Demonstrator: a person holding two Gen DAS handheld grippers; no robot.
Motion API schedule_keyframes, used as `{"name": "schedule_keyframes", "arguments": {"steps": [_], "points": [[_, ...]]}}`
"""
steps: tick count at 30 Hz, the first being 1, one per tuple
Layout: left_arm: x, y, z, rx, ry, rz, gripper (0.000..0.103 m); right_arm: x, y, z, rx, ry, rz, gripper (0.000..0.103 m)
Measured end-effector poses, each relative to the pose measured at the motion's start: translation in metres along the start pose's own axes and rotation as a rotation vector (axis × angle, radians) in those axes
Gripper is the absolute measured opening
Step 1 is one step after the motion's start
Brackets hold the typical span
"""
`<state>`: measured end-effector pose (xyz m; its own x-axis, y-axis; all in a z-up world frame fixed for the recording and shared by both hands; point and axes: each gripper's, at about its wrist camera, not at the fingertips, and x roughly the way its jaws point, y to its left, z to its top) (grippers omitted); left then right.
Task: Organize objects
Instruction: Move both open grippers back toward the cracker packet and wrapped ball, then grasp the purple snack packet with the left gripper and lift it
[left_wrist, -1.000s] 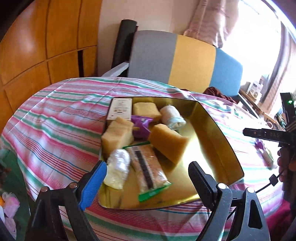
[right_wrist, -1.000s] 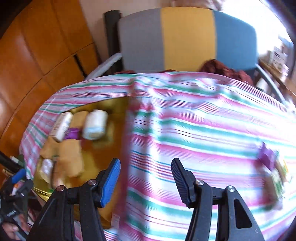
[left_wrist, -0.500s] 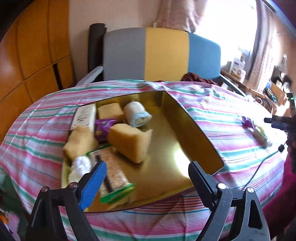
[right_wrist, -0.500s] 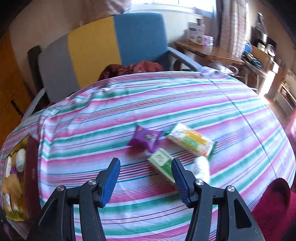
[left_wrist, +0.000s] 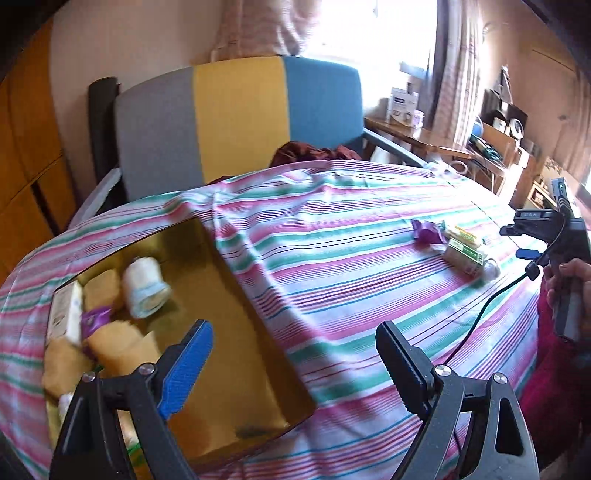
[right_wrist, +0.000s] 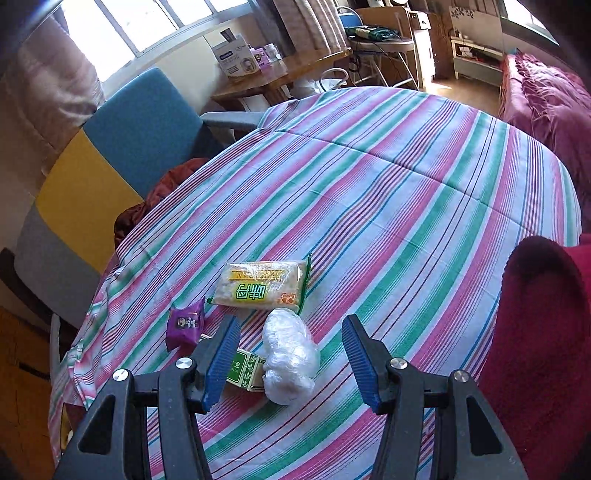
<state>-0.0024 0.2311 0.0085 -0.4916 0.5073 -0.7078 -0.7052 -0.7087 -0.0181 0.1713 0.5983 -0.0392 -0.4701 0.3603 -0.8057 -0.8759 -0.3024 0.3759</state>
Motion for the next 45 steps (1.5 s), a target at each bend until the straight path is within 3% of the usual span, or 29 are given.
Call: {"name": "schedule_keyframes", "arguments": {"steps": [8,16,20,22,28,35,36,37,38,39,45], "points": [[0.055,-0.047,0.032,0.058,0.085,-0.059,0.088,0.006,0.0,-0.003,0.02,0.042,0.064,0.058],[0.115,-0.11,0.069,0.254,0.112,-0.11,0.085,0.014,0.002,-0.005,0.034,0.097,0.143,0.058],[0.153,-0.13,0.093,0.201,0.188,-0.171,0.085,0.014,0.0,-0.004,0.045,0.105,0.177,0.058],[0.167,-0.141,0.106,0.176,0.188,-0.193,0.086,0.015,-0.002,-0.003,0.058,0.111,0.197,0.058],[0.205,-0.18,0.133,0.229,0.213,-0.216,0.087,0.019,-0.003,-0.003,0.068,0.14,0.235,0.058],[0.253,-0.206,0.134,0.244,0.284,-0.217,0.088,0.022,-0.002,-0.004,0.067,0.157,0.247,0.058],[0.259,-0.207,0.132,0.245,0.297,-0.218,0.081,0.023,-0.002,-0.004,0.066,0.158,0.246,0.058],[0.263,-0.207,0.129,0.248,0.312,-0.212,0.066,0.023,-0.002,-0.004,0.064,0.157,0.242,0.058],[0.26,-0.205,0.129,0.245,0.284,-0.212,0.063,0.023,-0.002,-0.004,0.062,0.156,0.238,0.058],[0.256,-0.202,0.128,0.238,0.272,-0.227,0.039,0.023,-0.002,-0.004,0.061,0.156,0.235,0.058],[0.228,-0.161,0.102,0.18,0.234,-0.209,0.034,0.025,-0.001,-0.005,0.048,0.159,0.215,0.058]]}}
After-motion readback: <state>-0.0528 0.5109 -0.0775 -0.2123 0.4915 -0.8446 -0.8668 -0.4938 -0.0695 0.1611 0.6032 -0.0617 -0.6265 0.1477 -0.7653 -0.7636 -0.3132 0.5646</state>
